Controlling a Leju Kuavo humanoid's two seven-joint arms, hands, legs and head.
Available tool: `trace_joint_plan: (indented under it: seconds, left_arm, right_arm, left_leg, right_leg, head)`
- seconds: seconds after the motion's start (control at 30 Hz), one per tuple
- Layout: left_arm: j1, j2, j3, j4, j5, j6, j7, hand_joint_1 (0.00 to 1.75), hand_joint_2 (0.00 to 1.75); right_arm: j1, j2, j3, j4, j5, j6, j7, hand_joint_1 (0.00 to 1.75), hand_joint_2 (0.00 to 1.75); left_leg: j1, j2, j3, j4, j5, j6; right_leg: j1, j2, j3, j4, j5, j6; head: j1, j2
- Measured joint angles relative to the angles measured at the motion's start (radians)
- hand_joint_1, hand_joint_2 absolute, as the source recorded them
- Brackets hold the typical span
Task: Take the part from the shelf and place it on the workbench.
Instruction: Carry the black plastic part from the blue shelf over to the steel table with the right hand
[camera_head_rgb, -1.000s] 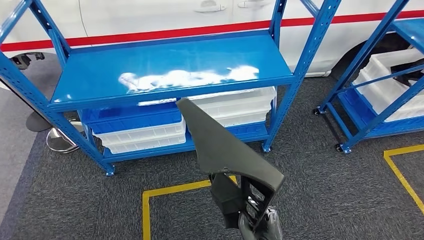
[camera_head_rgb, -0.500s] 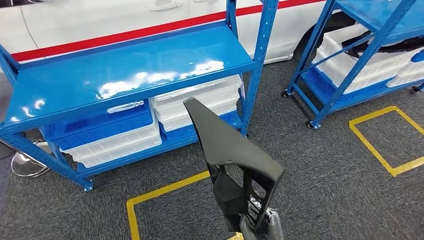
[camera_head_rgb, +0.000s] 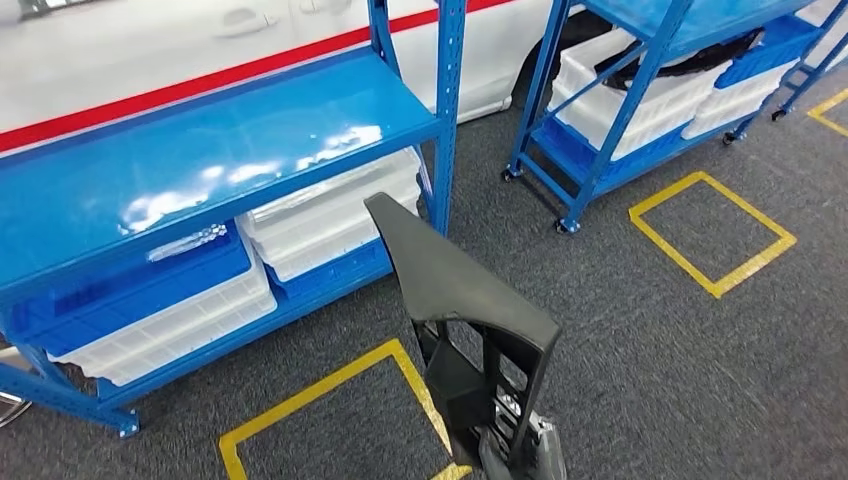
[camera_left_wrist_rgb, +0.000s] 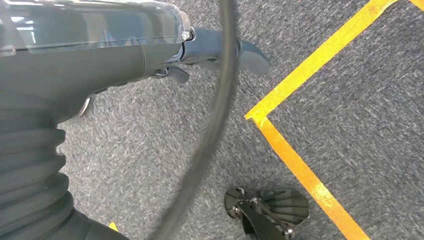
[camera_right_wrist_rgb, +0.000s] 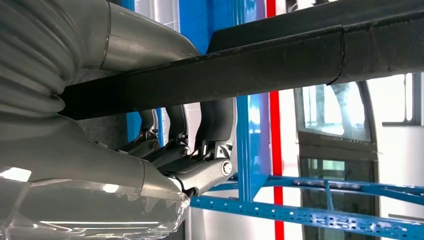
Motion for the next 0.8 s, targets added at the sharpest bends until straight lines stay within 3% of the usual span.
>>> trace_joint_plan:
  seconds: [0.07, 0.13, 0.2, 0.23, 0.27, 0.3, 0.37, 0.43, 0.5, 0.53, 0.57, 0.63, 0.7, 0.73, 0.77, 0.8]
  left_arm:
    - [-0.002, 0.000, 0.000, 0.000, -0.001, 0.000, 0.000, 0.00, 1.75]
    - [0.000, 0.000, 0.000, 0.000, -0.004, 0.000, 0.000, 0.00, 1.75]
    - [0.003, 0.001, 0.000, 0.000, -0.008, 0.000, 0.000, 0.00, 1.75]
    - [0.003, 0.001, 0.001, 0.000, -0.009, 0.000, 0.000, 0.00, 1.75]
    - [0.002, 0.002, 0.001, 0.000, -0.010, 0.000, 0.000, 0.00, 1.75]
    - [0.000, 0.002, 0.001, 0.000, -0.010, 0.000, 0.000, 0.00, 1.75]
    - [-0.003, 0.002, 0.001, 0.000, -0.011, 0.001, 0.000, 0.00, 1.75]
    - [-0.005, 0.002, 0.001, 0.000, -0.011, 0.003, -0.001, 0.00, 1.75]
    - [-0.007, 0.002, 0.001, 0.000, -0.011, 0.006, -0.001, 0.00, 1.75]
    - [-0.009, 0.002, 0.001, 0.000, -0.012, 0.006, -0.001, 0.00, 1.75]
    - [-0.010, 0.003, 0.001, 0.000, -0.013, 0.007, -0.001, 0.00, 1.75]
    - [-0.009, 0.004, 0.001, 0.000, -0.013, 0.008, -0.001, 0.00, 1.75]
    - [-0.004, 0.007, 0.001, 0.000, -0.013, 0.009, -0.001, 0.00, 1.75]
    - [-0.003, 0.008, 0.001, 0.000, -0.013, 0.009, -0.001, 0.00, 1.75]
    - [-0.002, 0.009, 0.002, 0.000, -0.014, 0.009, -0.001, 0.00, 1.75]
    - [-0.002, 0.009, 0.002, 0.000, -0.014, 0.009, -0.001, 0.00, 1.75]
  right_arm:
    - [0.002, 0.000, -0.004, 0.000, 0.001, 0.002, 0.000, 1.75, 1.75]
    - [-0.001, 0.001, -0.007, 0.000, -0.002, 0.007, 0.000, 1.75, 1.75]
    - [-0.001, 0.001, -0.010, 0.001, -0.007, 0.015, -0.001, 1.75, 1.75]
    - [-0.001, 0.001, -0.012, 0.002, -0.009, 0.019, -0.002, 1.75, 1.75]
    - [0.000, 0.001, -0.014, 0.003, -0.011, 0.022, -0.002, 1.75, 1.75]
    - [-0.001, 0.001, -0.016, 0.004, -0.012, 0.023, -0.002, 1.75, 1.75]
    - [-0.002, 0.002, -0.019, 0.004, -0.014, 0.026, -0.004, 1.75, 1.75]
    - [-0.004, 0.006, -0.023, 0.004, -0.015, 0.030, -0.006, 1.75, 1.75]
    - [-0.003, 0.009, -0.027, 0.004, -0.016, 0.035, -0.007, 1.75, 1.75]
    - [-0.003, 0.010, -0.029, 0.004, -0.016, 0.037, -0.007, 1.75, 1.75]
    - [-0.003, 0.012, -0.031, 0.004, -0.016, 0.039, -0.008, 1.75, 1.75]
    - [-0.005, 0.016, -0.034, 0.004, -0.016, 0.041, -0.008, 1.75, 1.75]
    - [-0.006, 0.019, -0.036, 0.005, -0.016, 0.041, -0.009, 1.75, 1.75]
    - [-0.005, 0.020, -0.038, 0.006, -0.016, 0.041, -0.009, 1.75, 1.75]
    - [-0.005, 0.020, -0.040, 0.007, -0.016, 0.041, -0.009, 1.75, 1.75]
    - [-0.004, 0.020, -0.042, 0.008, -0.016, 0.041, -0.009, 1.75, 1.75]
  left_leg:
    - [0.002, 0.026, 0.001, -0.009, 0.009, 0.015]
    - [0.000, 0.054, -0.001, -0.012, 0.013, 0.024]
    - [-0.004, 0.086, -0.004, -0.011, 0.013, 0.026]
    - [-0.005, 0.101, -0.004, -0.011, 0.012, 0.026]
    - [-0.006, 0.114, -0.004, -0.011, 0.012, 0.026]
    - [-0.006, 0.127, -0.003, -0.011, 0.011, 0.025]
    - [-0.010, 0.148, 0.001, -0.009, 0.007, 0.018]
    - [-0.014, 0.167, 0.005, -0.008, 0.003, 0.009]
    - [-0.016, 0.184, 0.009, -0.010, 0.000, -0.002]
    - [-0.015, 0.175, 0.009, -0.005, -0.008, -0.008]
    - [-0.013, 0.154, 0.003, 0.015, -0.025, -0.013]
    - [-0.009, 0.095, -0.037, 0.112, -0.086, -0.019]
    - [-0.009, 0.071, -0.093, 0.238, -0.138, -0.022]
    - [-0.009, 0.069, -0.107, 0.267, -0.138, -0.022]
    - [-0.008, 0.067, -0.104, 0.257, -0.118, -0.021]
    - [-0.008, 0.062, -0.083, 0.209, -0.083, -0.019]
  right_leg:
    - [0.003, -0.039, -0.017, 0.030, -0.021, 0.008]
    - [0.003, -0.098, -0.066, 0.137, -0.084, 0.014]
    - [0.001, -0.117, -0.120, 0.254, -0.132, 0.019]
    - [0.000, -0.121, -0.127, 0.272, -0.130, 0.020]
    - [0.000, -0.125, -0.113, 0.250, -0.111, 0.019]
    - [0.001, -0.135, -0.079, 0.192, -0.079, 0.017]
    - [0.009, -0.179, -0.005, 0.055, -0.032, 0.004]
    - [0.019, -0.202, 0.022, -0.004, -0.022, -0.011]
    - [0.020, -0.180, 0.019, -0.008, -0.017, -0.023]
    - [0.018, -0.168, 0.019, -0.012, -0.013, -0.028]
    - [0.015, -0.157, 0.019, -0.016, -0.009, -0.035]
    - [0.012, -0.136, 0.017, -0.020, -0.004, -0.044]
    - [0.013, -0.109, 0.014, -0.017, -0.002, -0.048]
    - [0.014, -0.095, 0.013, -0.015, -0.002, -0.048]
    - [0.014, -0.080, 0.013, -0.013, -0.001, -0.048]
    - [0.014, -0.066, 0.013, -0.010, -0.002, -0.048]
  head:
    - [0.000, 0.000]
    - [0.000, 0.000]
    - [0.000, 0.000]
    - [0.000, 0.000]
    - [0.000, 0.000]
    - [0.000, 0.000]
    - [0.000, 0.000]
    - [0.000, 0.000]
    - [0.000, 0.000]
    - [0.000, 0.000]
    - [0.000, 0.000]
    - [0.000, 0.000]
    - [0.000, 0.000]
    - [0.000, 0.000]
    - [0.000, 0.000]
    - [0.000, 0.000]
